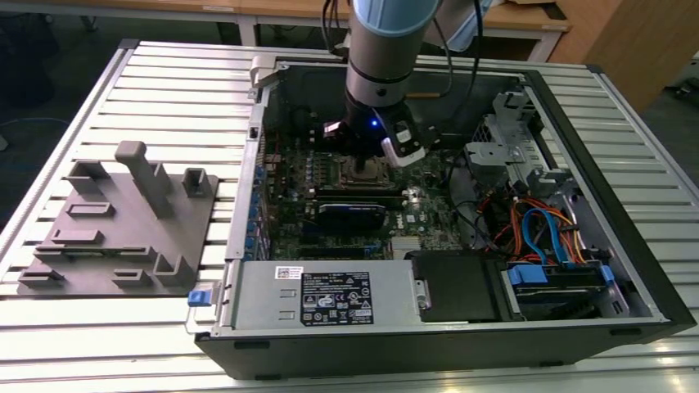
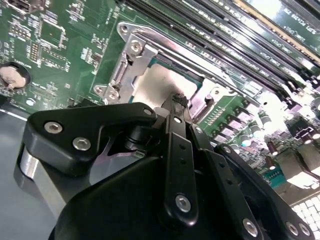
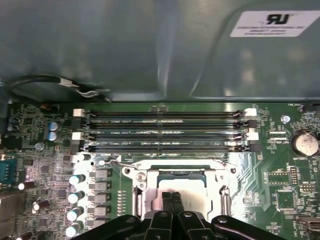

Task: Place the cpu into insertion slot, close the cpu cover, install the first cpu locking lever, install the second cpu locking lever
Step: 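Close the cpu cover, then install the first cpu locking lever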

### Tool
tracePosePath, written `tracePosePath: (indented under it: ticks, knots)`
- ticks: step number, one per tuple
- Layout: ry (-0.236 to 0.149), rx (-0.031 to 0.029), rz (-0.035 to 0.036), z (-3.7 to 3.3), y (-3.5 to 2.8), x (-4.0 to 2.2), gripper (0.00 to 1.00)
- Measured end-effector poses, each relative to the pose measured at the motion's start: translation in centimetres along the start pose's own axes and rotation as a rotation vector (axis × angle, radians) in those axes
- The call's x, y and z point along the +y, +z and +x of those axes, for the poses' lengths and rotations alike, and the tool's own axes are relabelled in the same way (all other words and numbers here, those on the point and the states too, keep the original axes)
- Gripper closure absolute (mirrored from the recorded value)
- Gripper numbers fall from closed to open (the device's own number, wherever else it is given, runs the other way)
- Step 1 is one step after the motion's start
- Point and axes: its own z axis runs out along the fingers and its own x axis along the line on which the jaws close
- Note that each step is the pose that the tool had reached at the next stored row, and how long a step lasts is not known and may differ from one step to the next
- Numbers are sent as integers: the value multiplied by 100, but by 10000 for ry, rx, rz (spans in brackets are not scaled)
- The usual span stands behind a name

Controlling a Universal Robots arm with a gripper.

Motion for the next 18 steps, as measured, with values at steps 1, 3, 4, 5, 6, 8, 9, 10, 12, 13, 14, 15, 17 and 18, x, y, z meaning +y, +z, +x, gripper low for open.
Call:
tracePosePath:
  ticks: [1, 3, 4, 5, 6, 8, 9, 10, 12, 13, 14, 15, 17, 18]
  knots:
    - [0, 0, 0, -2, 0, 0, 90]
    - [2, 0, 0, -2, 0, 0, 90]
    - [1, 0, 1, -6, 0, 0, 90]
    - [0, 0, 0, -9, 0, 0, 90]
    - [0, 0, 0, -10, 0, 0, 90]
    - [0, 0, 0, -11, 0, 0, 90]
    - [1, -1, 0, -11, 0, 0, 90]
    - [0, 0, 1, -12, 0, 0, 90]
    - [0, 0, 0, -13, 0, 0, 90]
    - [0, 0, 0, -13, 0, 0, 90]
    - [0, 0, 0, -13, -1, 1, 90]
    - [1, 1, 3, -13, -7, 2, 90]
    - [0, -1, 0, -14, -32, 6, 90]
    - [0, 0, 1, -14, -47, 9, 90]
